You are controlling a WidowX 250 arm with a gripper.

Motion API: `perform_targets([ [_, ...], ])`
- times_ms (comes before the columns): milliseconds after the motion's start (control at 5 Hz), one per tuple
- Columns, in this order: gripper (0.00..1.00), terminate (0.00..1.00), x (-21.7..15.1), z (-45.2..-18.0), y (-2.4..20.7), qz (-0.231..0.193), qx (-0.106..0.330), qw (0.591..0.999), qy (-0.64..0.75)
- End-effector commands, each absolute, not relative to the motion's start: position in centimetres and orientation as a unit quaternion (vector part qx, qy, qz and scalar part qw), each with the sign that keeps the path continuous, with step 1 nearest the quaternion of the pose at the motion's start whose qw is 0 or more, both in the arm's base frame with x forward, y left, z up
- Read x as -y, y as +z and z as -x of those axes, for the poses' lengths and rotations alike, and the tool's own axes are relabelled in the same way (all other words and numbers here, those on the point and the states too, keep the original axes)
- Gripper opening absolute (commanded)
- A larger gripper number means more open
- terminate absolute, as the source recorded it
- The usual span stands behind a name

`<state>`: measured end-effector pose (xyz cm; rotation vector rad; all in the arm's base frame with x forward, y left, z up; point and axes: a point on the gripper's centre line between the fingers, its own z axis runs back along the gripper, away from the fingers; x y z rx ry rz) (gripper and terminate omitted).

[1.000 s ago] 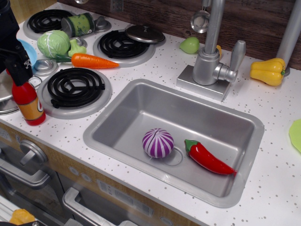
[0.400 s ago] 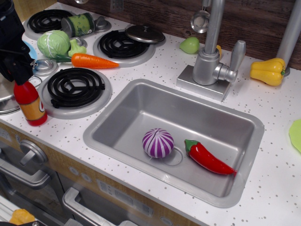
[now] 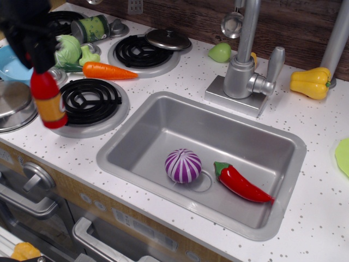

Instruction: Put red bottle in sink

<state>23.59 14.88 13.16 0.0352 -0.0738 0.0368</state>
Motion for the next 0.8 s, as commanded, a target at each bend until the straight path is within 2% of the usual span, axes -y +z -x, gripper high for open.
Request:
perform_targets([
  [0, 0.0, 0.0, -10.1, -26.3, 15.5, -0.027, 0.05, 0.998, 0.036],
  [200, 0.0, 0.0, -5.8, -27.7, 14.4, -0.012, 0.043, 0.998, 0.053],
  [400, 0.0, 0.0, -2.1, -28.7, 12.3, -0.005, 0.052, 0.997, 0.058],
  [600, 0.0, 0.0, -0.2, -29.0, 9.9, 0.005, 0.056, 0.998, 0.036],
])
